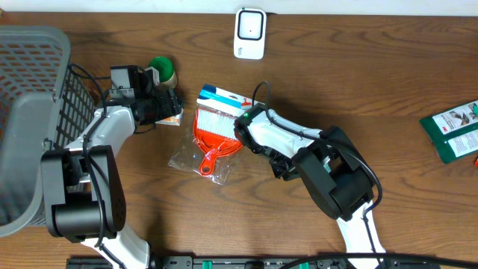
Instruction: Scan the item barcode
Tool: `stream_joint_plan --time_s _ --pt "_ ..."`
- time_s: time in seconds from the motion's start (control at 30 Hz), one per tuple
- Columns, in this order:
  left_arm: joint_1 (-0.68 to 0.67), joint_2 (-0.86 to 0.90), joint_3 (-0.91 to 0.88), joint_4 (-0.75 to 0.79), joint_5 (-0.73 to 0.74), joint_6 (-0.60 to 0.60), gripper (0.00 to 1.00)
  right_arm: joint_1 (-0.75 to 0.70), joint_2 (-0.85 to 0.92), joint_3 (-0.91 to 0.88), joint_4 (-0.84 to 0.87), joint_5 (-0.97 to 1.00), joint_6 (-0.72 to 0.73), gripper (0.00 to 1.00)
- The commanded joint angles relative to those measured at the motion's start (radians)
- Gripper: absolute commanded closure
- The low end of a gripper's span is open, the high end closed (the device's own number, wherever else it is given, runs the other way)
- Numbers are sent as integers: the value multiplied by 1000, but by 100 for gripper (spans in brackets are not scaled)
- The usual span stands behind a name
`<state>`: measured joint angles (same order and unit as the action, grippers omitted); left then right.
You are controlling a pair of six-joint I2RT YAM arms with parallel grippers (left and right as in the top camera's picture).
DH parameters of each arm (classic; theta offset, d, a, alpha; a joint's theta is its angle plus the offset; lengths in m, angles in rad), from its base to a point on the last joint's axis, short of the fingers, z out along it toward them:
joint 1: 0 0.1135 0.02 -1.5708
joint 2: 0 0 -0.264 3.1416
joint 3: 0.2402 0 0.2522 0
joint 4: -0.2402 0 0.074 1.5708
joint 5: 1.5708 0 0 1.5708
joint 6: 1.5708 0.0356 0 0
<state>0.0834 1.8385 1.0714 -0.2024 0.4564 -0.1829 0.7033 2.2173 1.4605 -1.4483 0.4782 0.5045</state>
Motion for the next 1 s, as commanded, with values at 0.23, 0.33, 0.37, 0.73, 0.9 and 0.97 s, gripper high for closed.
stream_joint_plan --time_s 0.23,0.33,0.37,0.73,0.9,0.97 --pt "5 -2 -22 -6 -32 7 29 -2 10 -75 42 4 -8 52" --pt "5 -2 -21 -7 -32 7 29 -2 10 -75 48 21 -12 57" --pt "5 -2 -21 -7 -32 7 29 -2 10 -75 51 23 -12 62" --pt "5 -2 -22 -26 -67 8 29 -2 10 -75 73 16 -11 99" --pt "5 -2 -22 -29 -77 7 29 -1 8 -64 67 -48 -13 99" --pt "5 -2 -22 -29 -77 7 29 1 -3 -50 61 -69 -13 99"
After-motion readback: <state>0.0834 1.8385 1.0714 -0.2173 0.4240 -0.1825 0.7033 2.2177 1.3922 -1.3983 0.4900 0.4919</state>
